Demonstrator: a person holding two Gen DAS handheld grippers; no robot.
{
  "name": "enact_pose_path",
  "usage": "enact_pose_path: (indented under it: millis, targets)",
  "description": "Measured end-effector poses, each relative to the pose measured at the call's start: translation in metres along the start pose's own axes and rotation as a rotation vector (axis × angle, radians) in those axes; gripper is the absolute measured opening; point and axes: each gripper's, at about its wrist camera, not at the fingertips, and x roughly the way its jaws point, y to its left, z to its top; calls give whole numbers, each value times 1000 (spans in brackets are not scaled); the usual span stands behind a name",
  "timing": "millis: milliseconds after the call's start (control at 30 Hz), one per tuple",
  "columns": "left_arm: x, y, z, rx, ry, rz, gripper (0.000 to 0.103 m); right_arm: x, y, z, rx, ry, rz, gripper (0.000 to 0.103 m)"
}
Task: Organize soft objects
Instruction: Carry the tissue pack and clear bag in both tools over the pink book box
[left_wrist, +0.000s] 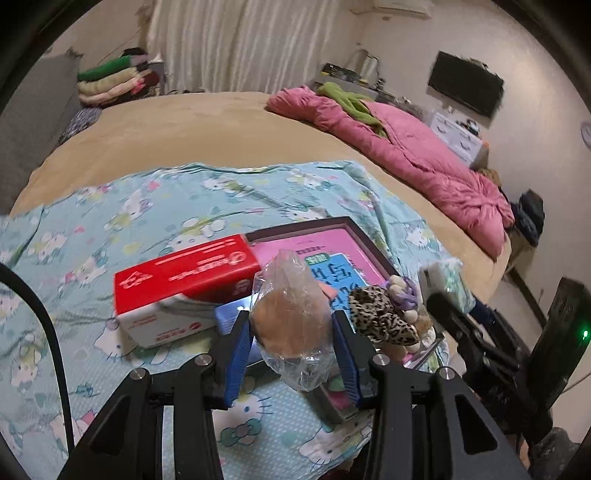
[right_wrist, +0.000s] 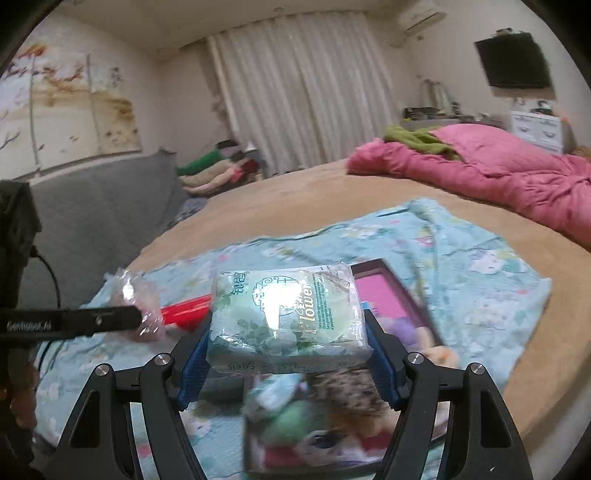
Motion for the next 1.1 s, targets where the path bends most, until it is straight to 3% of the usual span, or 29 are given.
enact_pose_path:
  millis: [400,867,1100]
  targets:
    - [56,-47,8,104,77,26,43,16,-36,-4,58,42,-79,75]
    - [138,-50,15,137,189,16,43,45,-49,-18,55,132,-104,75]
    - [157,-50,19,140,214,11,43,58,-47,-23,33,172,-101,75]
